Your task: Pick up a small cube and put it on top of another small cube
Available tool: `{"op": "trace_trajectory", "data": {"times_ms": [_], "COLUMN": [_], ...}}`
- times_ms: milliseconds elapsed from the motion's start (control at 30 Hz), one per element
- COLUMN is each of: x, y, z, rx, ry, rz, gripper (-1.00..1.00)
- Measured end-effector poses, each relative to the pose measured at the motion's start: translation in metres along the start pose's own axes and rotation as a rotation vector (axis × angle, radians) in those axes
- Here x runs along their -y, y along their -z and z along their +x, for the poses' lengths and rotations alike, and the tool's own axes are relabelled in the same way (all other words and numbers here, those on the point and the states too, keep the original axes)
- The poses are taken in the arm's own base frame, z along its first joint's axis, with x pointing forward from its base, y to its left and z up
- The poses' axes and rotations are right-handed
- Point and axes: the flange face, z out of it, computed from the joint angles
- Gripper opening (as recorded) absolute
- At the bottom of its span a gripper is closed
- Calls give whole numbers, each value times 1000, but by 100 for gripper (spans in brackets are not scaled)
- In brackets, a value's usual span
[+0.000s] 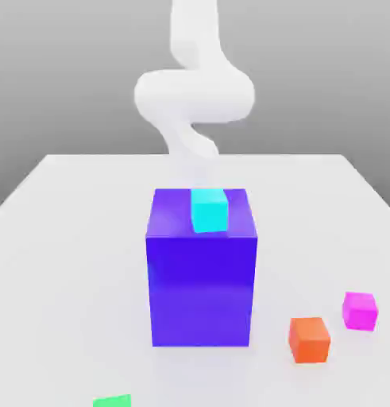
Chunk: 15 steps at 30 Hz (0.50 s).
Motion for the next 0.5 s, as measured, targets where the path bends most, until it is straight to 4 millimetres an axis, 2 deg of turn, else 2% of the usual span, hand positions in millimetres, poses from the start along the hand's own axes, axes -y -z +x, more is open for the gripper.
{"op": "trace_trajectory", "data": {"times_ms": [100, 233, 367, 500], "x": [17, 26, 22, 5], "y": [-65, -141, -206, -257], "z": [-38, -98, -168, -246], "rx": [59, 133, 205, 277], "ry": [-23, -46, -63, -76], "rz": [-70, -158, -243, -328], "gripper": [0, 0, 0, 0]}}
